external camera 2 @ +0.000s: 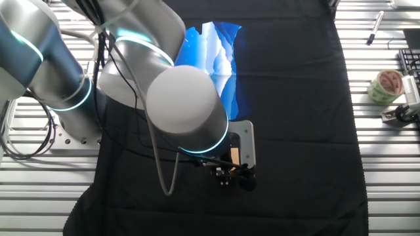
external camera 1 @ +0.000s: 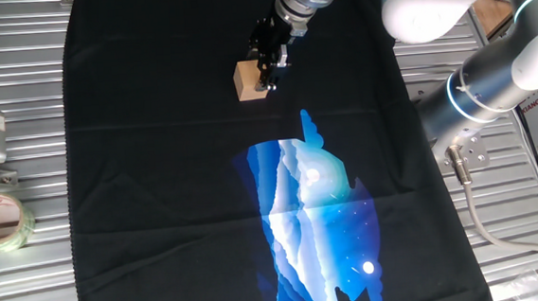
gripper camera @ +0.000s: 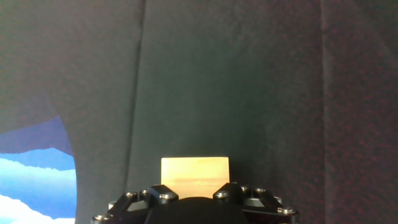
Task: Pick up the small block on the left and move it to the right
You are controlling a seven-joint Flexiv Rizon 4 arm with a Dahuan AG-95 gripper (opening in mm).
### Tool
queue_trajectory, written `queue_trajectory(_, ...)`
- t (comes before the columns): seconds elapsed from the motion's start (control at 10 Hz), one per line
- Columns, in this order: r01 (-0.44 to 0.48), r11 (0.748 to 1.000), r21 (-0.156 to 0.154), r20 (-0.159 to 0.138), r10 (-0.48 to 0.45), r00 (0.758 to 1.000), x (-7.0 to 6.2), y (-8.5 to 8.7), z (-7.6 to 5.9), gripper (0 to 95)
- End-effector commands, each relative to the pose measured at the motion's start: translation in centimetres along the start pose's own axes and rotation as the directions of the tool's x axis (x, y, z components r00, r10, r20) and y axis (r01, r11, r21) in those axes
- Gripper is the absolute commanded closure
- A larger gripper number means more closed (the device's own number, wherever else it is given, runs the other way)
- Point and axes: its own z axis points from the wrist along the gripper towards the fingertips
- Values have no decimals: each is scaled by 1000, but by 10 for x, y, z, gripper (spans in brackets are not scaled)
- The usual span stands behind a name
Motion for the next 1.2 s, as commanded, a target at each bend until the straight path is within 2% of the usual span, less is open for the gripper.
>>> queue_trajectory(0.1, -2, 1000, 5, 1, 2, 1000, 0, -1, 0, 190)
queue_trajectory(0.5, -2, 1000, 3, -7, 2, 1000, -3, 0, 1, 190)
queue_trajectory(0.8, -5, 1000, -10, -67, 5, 998, -3, 0, 1, 190)
queue_trajectory(0.9, -14, 1000, -22, -108, 12, 994, -3, 0, 1, 190)
queue_trajectory(1.0, -23, 999, -28, -128, 19, 992, -2, 0, 1, 190)
queue_trajectory(1.2, -29, 999, -29, -140, 25, 990, -2, 0, 1, 190)
